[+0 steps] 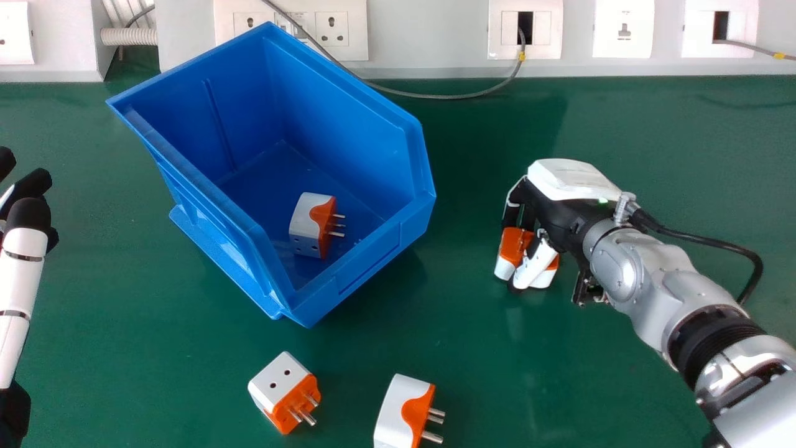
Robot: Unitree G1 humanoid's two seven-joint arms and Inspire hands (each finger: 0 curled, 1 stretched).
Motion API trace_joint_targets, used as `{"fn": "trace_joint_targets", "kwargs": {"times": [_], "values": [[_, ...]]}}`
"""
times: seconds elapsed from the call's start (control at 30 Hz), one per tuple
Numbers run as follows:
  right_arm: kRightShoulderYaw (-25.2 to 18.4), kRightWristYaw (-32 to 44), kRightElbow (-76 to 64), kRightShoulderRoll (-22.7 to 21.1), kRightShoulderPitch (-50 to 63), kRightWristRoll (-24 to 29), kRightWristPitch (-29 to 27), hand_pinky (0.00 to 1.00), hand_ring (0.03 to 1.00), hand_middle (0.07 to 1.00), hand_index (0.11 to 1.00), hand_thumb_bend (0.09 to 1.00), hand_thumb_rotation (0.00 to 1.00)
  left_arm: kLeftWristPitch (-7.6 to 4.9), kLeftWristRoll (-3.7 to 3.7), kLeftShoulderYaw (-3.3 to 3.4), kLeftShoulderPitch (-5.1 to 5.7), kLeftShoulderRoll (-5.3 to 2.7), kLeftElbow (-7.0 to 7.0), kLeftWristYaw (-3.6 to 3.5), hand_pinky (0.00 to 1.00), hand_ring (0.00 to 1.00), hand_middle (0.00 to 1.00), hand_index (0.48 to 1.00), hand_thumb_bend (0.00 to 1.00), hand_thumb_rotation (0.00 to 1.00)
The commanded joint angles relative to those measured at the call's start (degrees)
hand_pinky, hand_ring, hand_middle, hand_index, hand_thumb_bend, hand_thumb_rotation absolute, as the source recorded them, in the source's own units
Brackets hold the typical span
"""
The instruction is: Pick all objects and put in blue box
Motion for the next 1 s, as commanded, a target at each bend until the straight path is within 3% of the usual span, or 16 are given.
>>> {"fn": "trace_joint_targets", "kwargs": {"times": [0.0, 0.1, 0.43, 0.67, 0.97], "values": [[-1.0, 0.9, -2.6, -1.1, 0.3, 1.3, -0.4, 0.37, 0.419, 0.486, 0.505, 0.499, 0.0, -1.86, -0.48, 0.04, 0.02, 0.09, -0.01, -0.36, 0.92, 0.95, 0.92, 0.95, 0.5, 0.76], [-2.6, 2.2, -7.2, -2.7, 1.9, 2.6, -1.1, 0.37, 0.419, 0.486, 0.505, 0.499, 0.0, -2.17, -0.22, -0.14, 0.02, 0.18, 0.54, -0.53, 0.92, 0.95, 0.92, 0.95, 0.5, 0.76], [-6.7, 2.3, -20.9, -6.4, 8.1, 4.1, -2.1, 0.35, 0.423, 0.503, 0.512, 0.495, 0.0, -2.49, -1.76, -0.01, -0.07, -0.1, 1.62, -1.04, 0.95, 0.96, 0.94, 0.973, 0.51, 0.76], [-9.6, 4.5, -28.4, -7.6, 11.6, 6.4, -1.4, 0.33, 0.411, 0.499, 0.522, 0.492, 0.0, -3.1, -1.57, -0.06, -0.26, -0.16, 2.36, -1.14, 0.96, 0.97, 0.95, 0.982, 0.52, 0.77], [-13.8, 9.0, -45.8, -9.3, 20.0, 8.9, 0.8, 0.31, 0.398, 0.488, 0.531, 0.489, 0.0, -4.13, -1.85, -0.13, -0.55, -0.27, 3.57, -1.4, 0.96, 0.97, 0.95, 0.986, 0.53, 0.77]]}}
